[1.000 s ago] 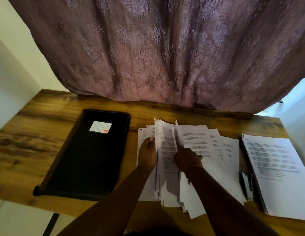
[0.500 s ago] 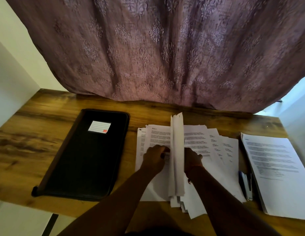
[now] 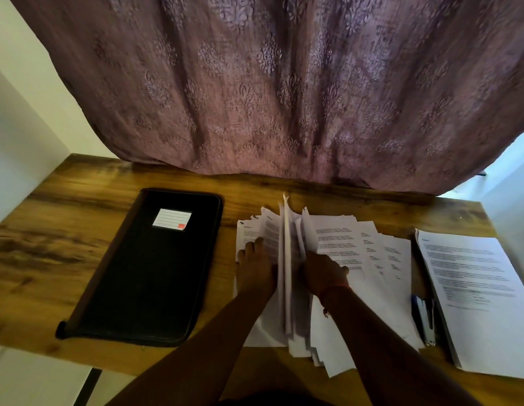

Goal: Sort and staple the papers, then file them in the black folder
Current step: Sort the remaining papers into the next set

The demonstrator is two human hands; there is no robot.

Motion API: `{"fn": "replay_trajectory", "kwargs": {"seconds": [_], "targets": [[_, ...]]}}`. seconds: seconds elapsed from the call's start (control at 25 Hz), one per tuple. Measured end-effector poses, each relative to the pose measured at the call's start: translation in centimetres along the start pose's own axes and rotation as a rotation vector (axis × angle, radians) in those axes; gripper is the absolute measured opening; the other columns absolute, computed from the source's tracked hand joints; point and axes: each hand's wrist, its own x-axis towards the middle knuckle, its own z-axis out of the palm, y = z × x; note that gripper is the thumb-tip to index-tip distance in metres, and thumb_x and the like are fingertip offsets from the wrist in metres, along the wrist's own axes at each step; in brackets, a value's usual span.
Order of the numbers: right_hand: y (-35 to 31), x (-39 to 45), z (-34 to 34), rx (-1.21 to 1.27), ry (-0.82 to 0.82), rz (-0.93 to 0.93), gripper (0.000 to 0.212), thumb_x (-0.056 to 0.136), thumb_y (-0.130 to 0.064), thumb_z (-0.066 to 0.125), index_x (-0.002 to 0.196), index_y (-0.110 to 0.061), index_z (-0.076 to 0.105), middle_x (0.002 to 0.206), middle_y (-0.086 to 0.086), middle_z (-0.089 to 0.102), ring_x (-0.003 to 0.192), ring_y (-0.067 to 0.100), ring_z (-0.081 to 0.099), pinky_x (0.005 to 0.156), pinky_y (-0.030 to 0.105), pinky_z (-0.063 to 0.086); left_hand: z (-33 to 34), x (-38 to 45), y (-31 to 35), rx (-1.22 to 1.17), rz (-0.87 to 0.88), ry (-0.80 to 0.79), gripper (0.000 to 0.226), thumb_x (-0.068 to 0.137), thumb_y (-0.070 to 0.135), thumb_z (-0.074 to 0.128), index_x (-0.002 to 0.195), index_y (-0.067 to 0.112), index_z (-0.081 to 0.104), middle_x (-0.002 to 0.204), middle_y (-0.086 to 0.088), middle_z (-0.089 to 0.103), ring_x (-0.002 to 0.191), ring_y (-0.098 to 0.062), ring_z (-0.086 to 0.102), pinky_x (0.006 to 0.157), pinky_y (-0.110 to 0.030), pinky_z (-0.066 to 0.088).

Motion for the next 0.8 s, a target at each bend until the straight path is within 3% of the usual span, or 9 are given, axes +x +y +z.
{"fn": "replay_trajectory", "kwargs": {"seconds": [0.12,0.24,0.4,0.48,0.64,0.8], "targets": [[-0.2,-0.3,-0.4,0.043,0.016,-0.002,0.029,0.097,-0.032,0.041,0.121,-0.027,0.056,0.120,0.005,0.063,0.117,0.032,0.055,0.108,0.059,0.027,-0.5,-0.2,-0.2,-0.324,0.027,0.014,0.053,0.091,0.044,0.046,0.140,0.029,0.034,0.125,-0.005,0.059,0.111,-0.026,0.061,0.094,-0.047,0.052],[-0.4,-0.5,-0.4,0.014,0.011,-0.010,0.028,0.097,-0.033,0.040,0.120,-0.027,0.055,0.118,0.005,0.063,0.116,0.031,0.056,0.108,0.058,0.029,-0.9,-0.2,-0.5,-0.314,0.042,0.022,0.066,0.093,0.014,0.055,0.151,0.023,0.026,0.125,-0.008,0.060,0.108,-0.028,0.061,0.091,-0.044,0.053],[-0.3,-0.5,-0.3,0.023,0.008,-0.003,0.026,0.098,-0.033,0.040,0.119,-0.028,0.055,0.118,0.004,0.062,0.117,0.031,0.055,0.109,0.057,0.028,-0.8,0.2,-0.6,-0.260,-0.043,0.023,0.061,0.099,0.030,0.052,0.152,0.028,0.021,0.126,-0.005,0.062,0.108,-0.024,0.063,0.094,-0.043,0.054],[-0.3,-0.5,-0.4,0.030,0.006,-0.004,0.026,0.098,-0.033,0.040,0.118,-0.027,0.055,0.118,0.004,0.062,0.117,0.031,0.055,0.110,0.057,0.028,-0.8,0.5,-0.6,-0.288,-0.050,0.006,0.059,0.098,0.024,0.054,0.150,0.024,0.027,0.125,-0.005,0.061,0.110,-0.025,0.063,0.091,-0.038,0.053],[-0.4,-0.7,-0.6,0.033,0.006,-0.010,0.025,0.098,-0.032,0.040,0.117,-0.027,0.055,0.114,0.003,0.063,0.114,0.030,0.057,0.109,0.057,0.028,-0.8,1.1,-0.8,-0.462,-0.112,0.026,0.047,0.090,0.028,0.068,0.131,0.022,0.045,0.116,-0.004,0.064,0.105,-0.027,0.064,0.087,-0.046,0.058],[-0.3,-0.7,-0.5,0.045,0.005,-0.013,0.026,0.097,-0.032,0.041,0.119,-0.028,0.055,0.113,0.002,0.064,0.114,0.030,0.057,0.110,0.058,0.028,-0.7,1.4,-1.1,-0.380,-0.090,0.017,0.029,0.092,0.026,0.065,0.117,0.016,0.054,0.113,-0.005,0.061,0.108,-0.028,0.061,0.091,-0.042,0.055]]}}
